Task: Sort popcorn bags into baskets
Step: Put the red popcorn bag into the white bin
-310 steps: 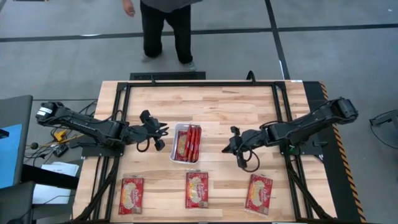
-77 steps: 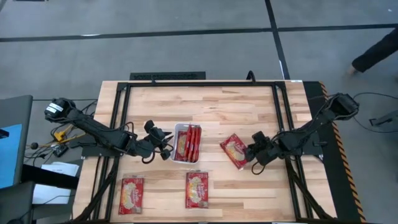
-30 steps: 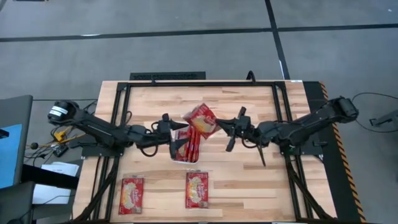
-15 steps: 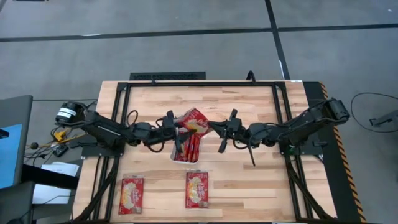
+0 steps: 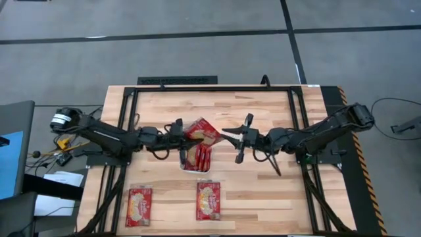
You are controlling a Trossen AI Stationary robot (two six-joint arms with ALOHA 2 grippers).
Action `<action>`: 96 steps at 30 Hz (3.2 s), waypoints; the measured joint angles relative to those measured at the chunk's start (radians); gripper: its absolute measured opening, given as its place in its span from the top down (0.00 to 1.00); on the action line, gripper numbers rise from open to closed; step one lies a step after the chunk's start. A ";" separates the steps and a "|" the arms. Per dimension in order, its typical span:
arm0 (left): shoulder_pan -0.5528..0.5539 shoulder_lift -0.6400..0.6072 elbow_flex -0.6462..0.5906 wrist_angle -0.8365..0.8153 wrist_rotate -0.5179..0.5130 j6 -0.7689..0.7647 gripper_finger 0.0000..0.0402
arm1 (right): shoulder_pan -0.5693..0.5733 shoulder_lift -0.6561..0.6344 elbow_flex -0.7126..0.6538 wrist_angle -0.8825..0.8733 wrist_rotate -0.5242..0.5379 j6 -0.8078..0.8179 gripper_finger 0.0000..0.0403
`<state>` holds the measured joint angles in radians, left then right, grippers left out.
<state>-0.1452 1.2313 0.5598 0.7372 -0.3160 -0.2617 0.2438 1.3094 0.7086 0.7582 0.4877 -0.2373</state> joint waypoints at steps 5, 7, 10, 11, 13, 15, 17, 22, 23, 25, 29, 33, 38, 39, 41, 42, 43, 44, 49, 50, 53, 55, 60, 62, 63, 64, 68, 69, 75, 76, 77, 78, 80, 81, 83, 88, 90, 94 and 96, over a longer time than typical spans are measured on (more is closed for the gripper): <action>0.026 -0.182 0.000 -0.203 0.238 -0.083 0.98 | 0.053 -0.072 0.000 -0.058 -0.058 -0.405 0.61; 0.050 -0.237 0.000 -0.267 0.355 -0.131 0.97 | 0.071 -0.080 0.000 -0.081 -0.071 -0.663 0.59; 0.080 -0.289 0.000 -0.342 0.459 -0.205 0.97 | 0.079 -0.071 0.000 -0.109 -0.097 -1.120 0.57; 0.089 -0.297 0.000 -0.353 0.466 -0.235 0.97 | 0.081 -0.058 0.003 -0.111 -0.097 -1.249 0.57; 0.106 -0.303 0.000 -0.368 0.465 -0.295 0.98 | 0.081 -0.025 0.026 -0.118 -0.087 -1.424 0.57; 0.120 -0.299 0.000 -0.369 0.469 -0.341 0.98 | 0.072 0.011 0.063 -0.111 -0.072 -1.511 0.57; 0.132 -0.296 0.000 -0.369 0.502 -0.369 0.97 | 0.060 0.043 0.097 -0.111 -0.070 -1.559 0.57; 0.151 -0.295 0.000 -0.373 0.589 -0.428 0.97 | 0.032 0.122 0.176 -0.133 -0.071 -1.693 0.59; 0.153 -0.296 0.000 -0.373 0.601 -0.443 0.97 | 0.027 0.139 0.188 -0.136 -0.071 -1.722 0.59; 0.159 -0.295 0.000 -0.373 0.620 -0.483 0.98 | 0.017 0.174 0.210 -0.145 -0.072 -1.772 0.60; 0.166 -0.295 0.000 -0.375 0.670 -0.606 0.98 | 0.009 0.241 0.245 -0.148 -0.073 -1.840 0.62; 0.166 -0.295 0.000 -0.390 0.687 -0.683 0.95 | 0.009 0.297 0.277 -0.143 -0.071 -1.867 0.64; 0.166 -0.296 0.000 -0.429 0.687 -0.683 0.97 | 0.009 0.345 0.314 -0.126 -0.068 -1.868 0.65; 0.166 -0.296 0.000 -0.430 0.687 -0.682 0.97 | 0.009 0.348 0.320 -0.126 -0.067 -1.869 0.66; 0.166 -0.296 0.000 -0.435 0.687 -0.682 0.98 | 0.009 0.348 0.323 -0.126 -0.067 -1.869 0.67; 0.166 -0.296 0.000 -0.436 0.687 -0.682 0.98 | 0.007 0.348 0.324 -0.125 -0.067 -1.869 0.67; 0.166 -0.296 0.000 -0.436 0.686 -0.682 0.98 | 0.004 0.348 0.324 -0.126 -0.067 -1.870 0.68; 0.166 -0.296 0.000 -0.436 0.684 -0.682 0.97 | 0.001 0.348 0.324 -0.126 -0.067 -1.869 0.68; 0.166 -0.296 0.000 -0.437 0.627 -0.641 0.90 | -0.018 0.348 0.324 -0.136 -0.067 -1.861 0.83; 0.166 -0.296 0.000 -0.442 0.619 -0.630 0.88 | -0.020 0.348 0.324 -0.147 -0.066 -1.859 0.88; 0.166 -0.296 0.000 -0.467 0.604 -0.626 0.82 | -0.030 0.348 0.324 -0.182 -0.066 -1.858 0.97; 0.169 -0.299 0.000 -0.477 0.596 -0.630 0.78 | -0.031 0.348 0.331 -0.189 -0.058 -1.858 0.96; 0.177 -0.352 0.000 -0.607 0.623 -0.605 0.71 | -0.031 0.347 0.424 -0.404 0.028 -1.813 0.98; 0.177 -0.391 0.000 -0.693 0.606 -0.587 0.70 | -0.033 0.347 0.481 -0.543 0.049 -1.743 0.98; 0.177 -0.414 0.000 -0.738 0.579 -0.579 0.70 | -0.035 0.347 0.511 -0.615 0.058 -1.700 0.98; 0.177 -0.440 0.000 -0.797 0.542 -0.571 0.69 | -0.038 0.347 0.544 -0.693 0.061 -1.651 0.98; 0.177 -0.543 0.000 -0.974 0.335 -0.512 0.69 | -0.057 0.347 0.659 -0.946 0.064 -1.429 0.99; 0.174 -0.568 0.000 -0.997 0.273 -0.476 0.69 | -0.065 0.347 0.687 -0.995 0.064 -1.371 0.98; 0.112 -0.606 0.000 -0.902 0.099 -0.133 0.69 | -0.129 0.346 0.810 -1.251 0.062 -1.079 0.99; 0.098 -0.589 0.000 -0.873 0.106 -0.081 0.69 | -0.141 0.346 0.820 -1.269 0.061 -1.031 0.99; 0.084 -0.567 0.000 -0.837 0.116 -0.033 0.69 | -0.155 0.346 0.827 -1.285 0.058 -0.979 0.99; 0.072 -0.539 0.000 -0.798 0.123 0.014 0.69 | -0.167 0.346 0.833 -1.308 0.054 -0.929 0.98; 0.048 -0.481 0.000 -0.742 0.128 0.123 0.69 | -0.191 0.346 0.841 -1.367 0.036 -0.816 0.99; 0.039 -0.447 -0.001 -0.705 0.126 0.180 0.69 | -0.204 0.347 0.846 -1.395 0.021 -0.762 0.99; 0.029 -0.388 0.000 -0.627 0.101 0.288 0.69 | -0.227 0.346 0.856 -1.451 -0.023 -0.661 0.99; 0.028 -0.275 0.000 -0.440 -0.093 0.389 0.67 | -0.270 0.347 0.858 -1.511 -0.112 -0.490 0.99; 0.030 -0.247 0.000 -0.379 -0.134 0.422 0.64 | -0.277 0.347 0.858 -1.517 -0.120 -0.467 0.99; 0.030 -0.208 0.000 -0.252 -0.134 0.479 0.57 | -0.286 0.347 0.858 -1.517 -0.123 -0.443 0.98; 0.032 -0.185 0.000 -0.210 -0.106 0.501 0.52 | -0.285 0.347 0.858 -1.518 -0.125 -0.441 0.98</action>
<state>-0.1134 1.0466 0.5594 0.5269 -0.4224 0.2388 -0.0412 1.6562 1.5661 -0.7597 0.3623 -0.6781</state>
